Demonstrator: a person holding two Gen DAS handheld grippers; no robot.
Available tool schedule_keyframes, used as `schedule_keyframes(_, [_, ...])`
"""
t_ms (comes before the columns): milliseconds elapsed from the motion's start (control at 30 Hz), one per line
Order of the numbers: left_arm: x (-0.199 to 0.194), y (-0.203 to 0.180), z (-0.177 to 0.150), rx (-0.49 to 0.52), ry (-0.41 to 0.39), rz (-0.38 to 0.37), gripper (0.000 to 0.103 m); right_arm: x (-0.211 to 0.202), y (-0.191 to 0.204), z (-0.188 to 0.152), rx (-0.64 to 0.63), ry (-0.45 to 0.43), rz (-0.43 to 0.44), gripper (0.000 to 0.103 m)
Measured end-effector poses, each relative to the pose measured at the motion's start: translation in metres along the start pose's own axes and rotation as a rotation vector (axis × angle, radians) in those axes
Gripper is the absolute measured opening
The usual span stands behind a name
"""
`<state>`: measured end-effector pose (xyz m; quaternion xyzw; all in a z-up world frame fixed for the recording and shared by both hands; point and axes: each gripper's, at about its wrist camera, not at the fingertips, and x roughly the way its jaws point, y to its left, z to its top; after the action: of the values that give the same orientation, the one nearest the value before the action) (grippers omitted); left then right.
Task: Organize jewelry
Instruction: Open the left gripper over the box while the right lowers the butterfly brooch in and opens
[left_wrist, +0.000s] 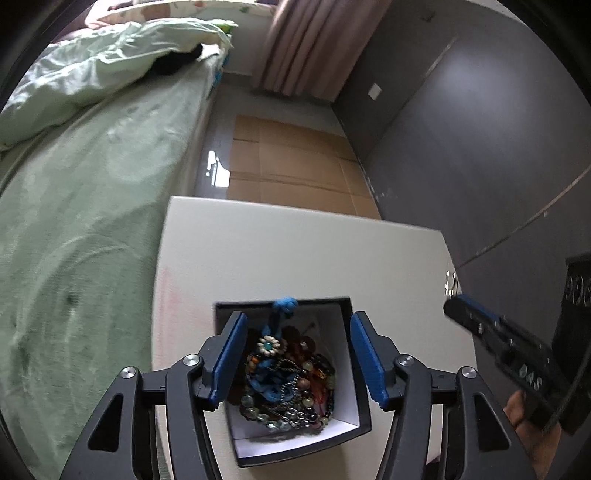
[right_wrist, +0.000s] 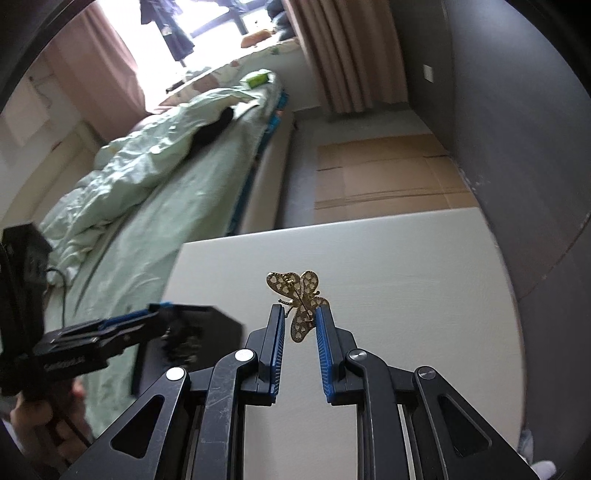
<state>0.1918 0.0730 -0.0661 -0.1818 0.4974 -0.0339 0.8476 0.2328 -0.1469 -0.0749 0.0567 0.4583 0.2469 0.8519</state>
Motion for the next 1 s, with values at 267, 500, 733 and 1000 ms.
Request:
schedule_keyframes(267, [-0.008, 0.022, 0.006, -0.067, -0.023, 0.037, 0.06, 0.012, 0.034, -0.004, -0.033, 0.022, 0.084, 0.018])
schedule_keyframes(500, [-0.011, 0.029, 0.006, -0.073, -0.024, 0.038, 0.06, 0.028, 0.062, -0.01, -0.05, 0.053, 0.136, 0.018])
schedule_keyframes(733, [-0.015, 0.04, 0.005, -0.09, -0.034, 0.04, 0.062, 0.042, 0.078, -0.014, -0.073, 0.088, 0.151, 0.02])
schedule_keyframes(1000, [-0.026, 0.026, -0.001, -0.051, -0.071, 0.058, 0.081, 0.032, 0.055, -0.012, 0.014, 0.075, 0.121, 0.056])
